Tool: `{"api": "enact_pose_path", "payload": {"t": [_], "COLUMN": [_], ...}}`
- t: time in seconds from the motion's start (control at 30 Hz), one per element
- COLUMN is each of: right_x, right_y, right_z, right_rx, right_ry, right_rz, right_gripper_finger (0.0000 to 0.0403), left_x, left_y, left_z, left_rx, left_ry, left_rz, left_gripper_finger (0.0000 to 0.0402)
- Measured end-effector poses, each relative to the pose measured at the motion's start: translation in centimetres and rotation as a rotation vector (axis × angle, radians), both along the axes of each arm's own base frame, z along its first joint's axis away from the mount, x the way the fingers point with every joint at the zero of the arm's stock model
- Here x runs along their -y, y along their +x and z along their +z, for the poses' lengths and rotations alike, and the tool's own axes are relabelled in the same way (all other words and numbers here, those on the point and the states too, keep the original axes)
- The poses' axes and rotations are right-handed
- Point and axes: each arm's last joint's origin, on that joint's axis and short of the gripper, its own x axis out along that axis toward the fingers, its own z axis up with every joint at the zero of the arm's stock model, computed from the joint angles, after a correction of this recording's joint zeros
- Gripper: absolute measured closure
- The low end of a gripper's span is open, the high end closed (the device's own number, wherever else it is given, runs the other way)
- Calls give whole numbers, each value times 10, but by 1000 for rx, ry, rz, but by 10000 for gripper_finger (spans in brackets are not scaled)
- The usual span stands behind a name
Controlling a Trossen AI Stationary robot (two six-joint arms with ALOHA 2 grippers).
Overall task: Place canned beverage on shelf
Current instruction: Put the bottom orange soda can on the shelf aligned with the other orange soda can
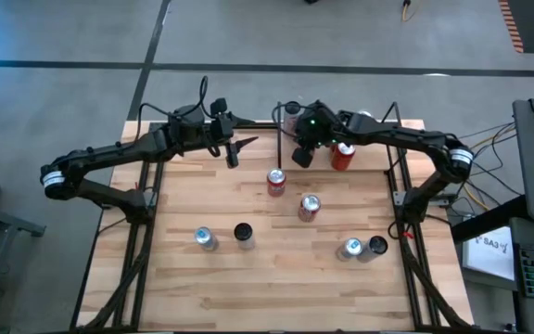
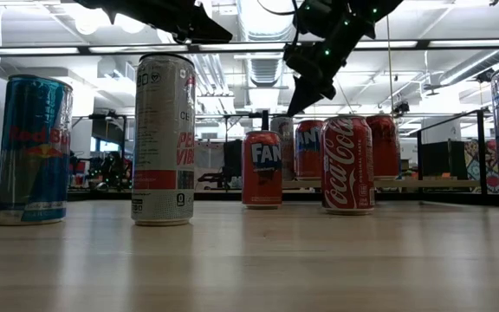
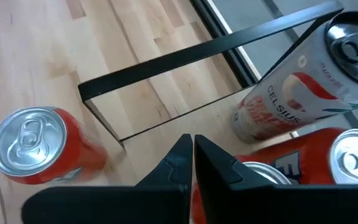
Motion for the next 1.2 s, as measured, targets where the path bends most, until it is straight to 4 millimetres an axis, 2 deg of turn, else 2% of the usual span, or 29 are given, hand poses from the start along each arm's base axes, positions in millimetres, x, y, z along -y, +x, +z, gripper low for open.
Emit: {"api": "enact_pose_path", "payload": {"t": [0.53,0.97,1.2], "right_x": [3,2,-1], "right_y": [-1,-2,-7], "right_z": [-12,-10,0], "right_rx": [-108,-109,-85], "right_ry": [-32,-42,-51], "right_rz": [-57,-48,-48], "right_gripper_finger": [394,394,394], "left_x": [0,0,0], "left_y": [0,0,0], "left_z": [-1,-1,-1], "left_rx": [-7,-6,-6], "left_ry": [-3,-2,-2], "left_rz": [0,0,0], "left_gripper_finger": [212,212,212]}}
